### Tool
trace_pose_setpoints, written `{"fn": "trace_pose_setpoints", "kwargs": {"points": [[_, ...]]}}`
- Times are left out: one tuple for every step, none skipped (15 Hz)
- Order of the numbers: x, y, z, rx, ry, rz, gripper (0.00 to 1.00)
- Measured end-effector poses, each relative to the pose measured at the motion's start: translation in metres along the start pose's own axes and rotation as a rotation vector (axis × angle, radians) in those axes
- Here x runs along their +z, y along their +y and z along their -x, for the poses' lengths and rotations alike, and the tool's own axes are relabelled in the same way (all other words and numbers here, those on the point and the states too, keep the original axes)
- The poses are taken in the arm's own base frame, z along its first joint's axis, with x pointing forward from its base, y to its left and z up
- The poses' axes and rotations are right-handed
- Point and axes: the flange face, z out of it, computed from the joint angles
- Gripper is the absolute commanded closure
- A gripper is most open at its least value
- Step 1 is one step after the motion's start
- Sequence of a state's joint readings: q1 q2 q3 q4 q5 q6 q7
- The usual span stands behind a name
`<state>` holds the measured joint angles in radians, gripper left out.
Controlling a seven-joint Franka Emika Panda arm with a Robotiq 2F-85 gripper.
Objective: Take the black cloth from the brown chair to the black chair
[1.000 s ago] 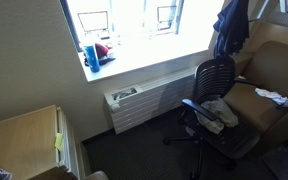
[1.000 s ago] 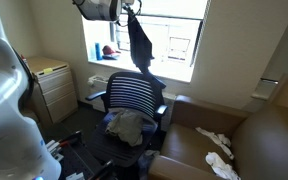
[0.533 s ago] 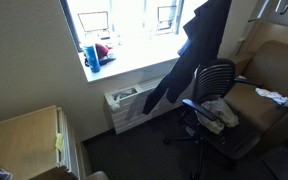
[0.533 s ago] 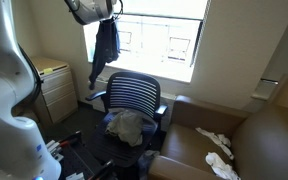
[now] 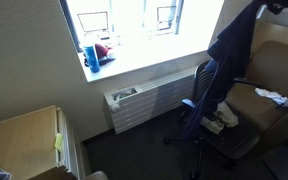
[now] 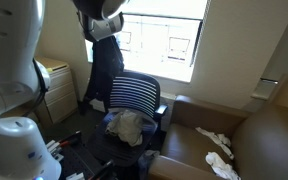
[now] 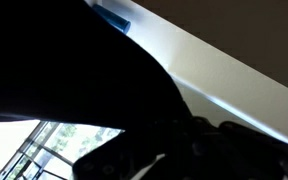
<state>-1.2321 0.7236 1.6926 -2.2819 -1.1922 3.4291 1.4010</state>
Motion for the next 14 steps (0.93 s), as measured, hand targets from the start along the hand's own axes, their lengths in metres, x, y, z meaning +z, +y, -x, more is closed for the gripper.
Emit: {"fn": "trace_pose_setpoints", "kwargs": {"points": [[-0.004, 0.024, 0.018, 0.016, -0.045, 0.022, 0.99], [-0.008, 0.048, 0.039, 0.036, -0.095, 0.037, 0.99], [-0.011, 0.073, 0.062, 0.054, -0.147, 0.05, 0.99], [-0.015, 0.098, 0.088, 0.062, -0.202, 0.056, 0.99], [-0.018, 0.122, 0.112, 0.067, -0.253, 0.059, 0.99], [-0.021, 0.149, 0.138, 0.071, -0.305, 0.061, 0.99], [-0.024, 0.175, 0.16, 0.076, -0.348, 0.068, 0.99], [-0.025, 0.201, 0.179, 0.083, -0.382, 0.074, 0.99], [-0.026, 0.224, 0.193, 0.093, -0.405, 0.079, 0.99], [-0.025, 0.243, 0.2, 0.102, -0.414, 0.084, 0.99], [-0.023, 0.259, 0.199, 0.103, -0.407, 0.088, 0.99], [-0.02, 0.272, 0.189, 0.085, -0.378, 0.084, 0.99], [-0.019, 0.284, 0.171, 0.078, -0.32, 0.067, 0.99], [-0.016, 0.294, 0.156, 0.049, -0.282, 0.067, 0.99]]}}
